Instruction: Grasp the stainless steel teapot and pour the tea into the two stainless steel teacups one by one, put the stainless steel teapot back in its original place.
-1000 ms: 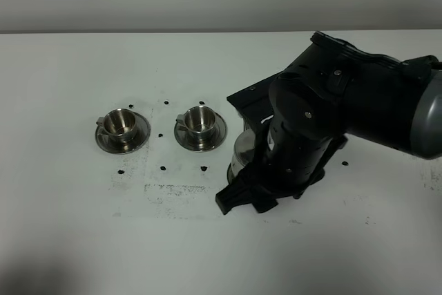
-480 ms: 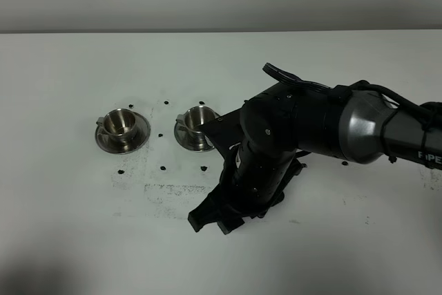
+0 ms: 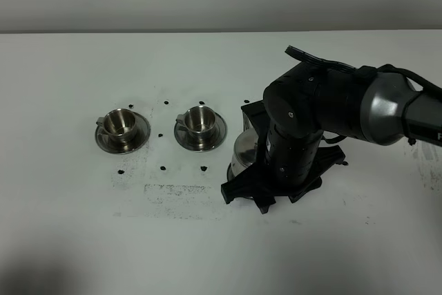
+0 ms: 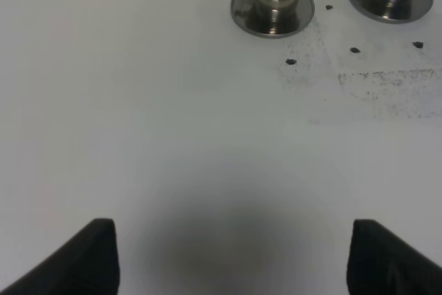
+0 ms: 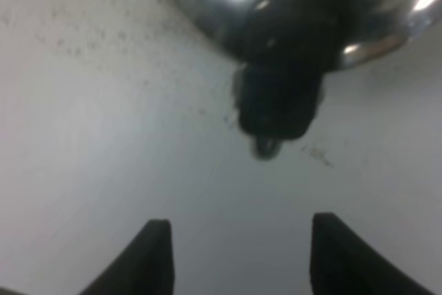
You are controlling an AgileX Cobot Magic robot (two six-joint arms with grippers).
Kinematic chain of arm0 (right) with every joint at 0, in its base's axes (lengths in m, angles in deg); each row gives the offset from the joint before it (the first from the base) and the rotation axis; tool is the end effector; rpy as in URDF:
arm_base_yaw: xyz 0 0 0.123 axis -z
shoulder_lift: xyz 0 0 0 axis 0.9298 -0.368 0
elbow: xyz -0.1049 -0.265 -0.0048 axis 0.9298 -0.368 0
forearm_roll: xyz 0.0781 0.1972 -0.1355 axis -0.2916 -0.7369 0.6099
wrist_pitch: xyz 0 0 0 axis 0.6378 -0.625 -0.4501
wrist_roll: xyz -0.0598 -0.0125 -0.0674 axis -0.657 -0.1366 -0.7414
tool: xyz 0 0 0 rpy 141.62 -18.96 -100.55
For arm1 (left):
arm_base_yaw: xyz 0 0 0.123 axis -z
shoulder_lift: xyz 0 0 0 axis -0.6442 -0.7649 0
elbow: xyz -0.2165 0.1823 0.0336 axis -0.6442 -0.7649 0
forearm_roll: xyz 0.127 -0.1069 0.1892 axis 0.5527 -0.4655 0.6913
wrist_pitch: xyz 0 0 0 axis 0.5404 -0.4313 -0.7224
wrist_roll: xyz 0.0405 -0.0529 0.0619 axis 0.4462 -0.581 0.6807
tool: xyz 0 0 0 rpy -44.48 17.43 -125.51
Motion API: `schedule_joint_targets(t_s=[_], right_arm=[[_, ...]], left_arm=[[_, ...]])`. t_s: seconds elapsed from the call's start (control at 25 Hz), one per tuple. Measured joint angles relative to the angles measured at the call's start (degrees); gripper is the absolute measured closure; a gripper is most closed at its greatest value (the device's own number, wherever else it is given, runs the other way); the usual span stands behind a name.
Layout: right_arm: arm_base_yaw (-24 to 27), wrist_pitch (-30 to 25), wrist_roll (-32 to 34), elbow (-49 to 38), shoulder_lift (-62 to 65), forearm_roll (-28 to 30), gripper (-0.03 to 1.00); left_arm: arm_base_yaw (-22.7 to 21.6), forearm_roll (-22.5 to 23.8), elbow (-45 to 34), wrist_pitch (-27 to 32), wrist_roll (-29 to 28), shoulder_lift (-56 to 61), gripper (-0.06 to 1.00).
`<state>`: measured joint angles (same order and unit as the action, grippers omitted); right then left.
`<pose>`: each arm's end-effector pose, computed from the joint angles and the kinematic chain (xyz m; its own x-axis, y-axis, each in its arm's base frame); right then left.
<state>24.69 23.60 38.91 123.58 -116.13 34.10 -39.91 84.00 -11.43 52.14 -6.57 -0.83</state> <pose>0.2549 0.2446 0.1833 -0.9167 -0.3975 -0.0411 -0.3986 0.9168 0.0231 -0.0014 -0.0069 0.2654 -0.4849 0.0994 -0.8689 0.1174 0.9919 0.0480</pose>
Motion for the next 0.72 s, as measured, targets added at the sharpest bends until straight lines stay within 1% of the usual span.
schedule_joint_targets(t_s=[0.36, 0.48, 0.72], right_arm=[[0.3, 2.8, 0.6, 0.0, -2.3, -0.5, 0.53], [0.5, 3.1, 0.8, 0.0, -2.4, 0.5, 0.53], [0.7, 2.4, 1.0, 0.0, -2.4, 1.8, 0.49]], left_arm=[[0.0, 0.0, 0.0, 0.0, 0.1, 0.0, 0.28], [0.0, 0.0, 0.0, 0.0, 0.1, 0.0, 0.28], [0.0, 0.0, 0.0, 0.0, 0.1, 0.0, 0.28]])
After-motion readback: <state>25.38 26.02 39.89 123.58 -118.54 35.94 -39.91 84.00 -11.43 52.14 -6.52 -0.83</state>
